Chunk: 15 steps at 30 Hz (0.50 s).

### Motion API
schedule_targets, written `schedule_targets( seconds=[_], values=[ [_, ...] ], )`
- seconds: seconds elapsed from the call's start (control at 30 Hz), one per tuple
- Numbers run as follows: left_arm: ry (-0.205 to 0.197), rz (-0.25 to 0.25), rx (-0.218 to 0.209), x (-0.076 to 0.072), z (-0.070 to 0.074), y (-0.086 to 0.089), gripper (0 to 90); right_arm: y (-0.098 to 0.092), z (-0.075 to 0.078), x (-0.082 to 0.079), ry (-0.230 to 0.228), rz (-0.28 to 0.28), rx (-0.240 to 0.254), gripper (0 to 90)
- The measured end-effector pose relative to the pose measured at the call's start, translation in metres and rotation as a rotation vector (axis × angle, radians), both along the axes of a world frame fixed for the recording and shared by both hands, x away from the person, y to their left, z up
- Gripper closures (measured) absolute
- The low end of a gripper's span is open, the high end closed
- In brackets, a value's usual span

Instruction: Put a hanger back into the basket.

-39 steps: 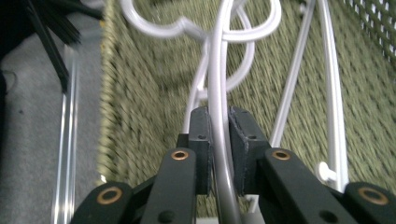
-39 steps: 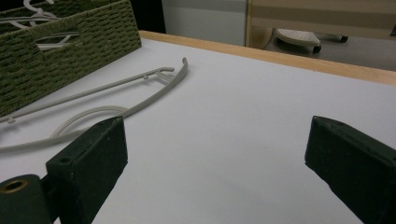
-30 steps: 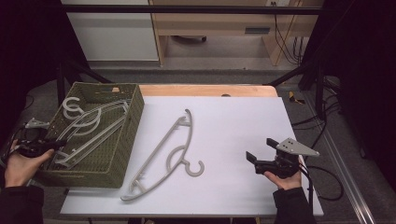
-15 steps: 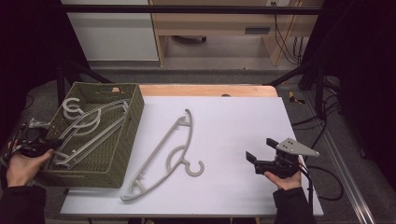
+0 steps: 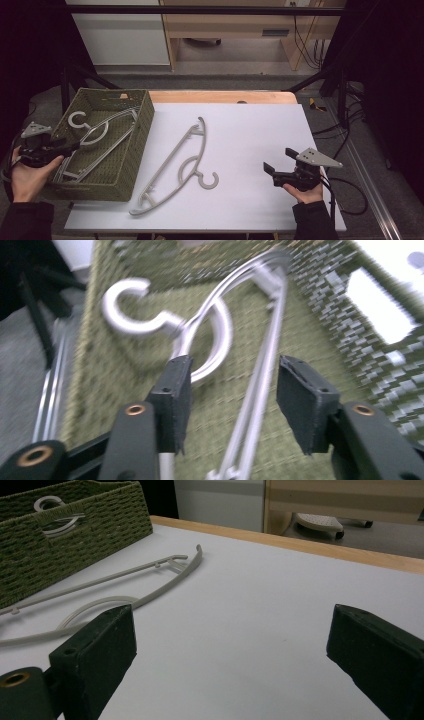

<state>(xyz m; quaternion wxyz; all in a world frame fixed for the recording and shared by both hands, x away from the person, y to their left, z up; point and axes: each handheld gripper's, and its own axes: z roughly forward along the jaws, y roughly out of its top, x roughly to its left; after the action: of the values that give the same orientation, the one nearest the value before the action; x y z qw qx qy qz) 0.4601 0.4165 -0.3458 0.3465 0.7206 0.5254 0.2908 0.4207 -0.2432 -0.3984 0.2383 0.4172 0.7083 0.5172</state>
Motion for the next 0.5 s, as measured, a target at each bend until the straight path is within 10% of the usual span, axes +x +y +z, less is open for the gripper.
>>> schedule_targets(
  seconds=[0.5],
  values=[
    [-0.115, -0.218, -0.096, -0.017, 0.004, -0.073, 22.8, -0.002, 0.003, -0.002, -0.010, 0.000, 0.009, 5.8]
  ],
)
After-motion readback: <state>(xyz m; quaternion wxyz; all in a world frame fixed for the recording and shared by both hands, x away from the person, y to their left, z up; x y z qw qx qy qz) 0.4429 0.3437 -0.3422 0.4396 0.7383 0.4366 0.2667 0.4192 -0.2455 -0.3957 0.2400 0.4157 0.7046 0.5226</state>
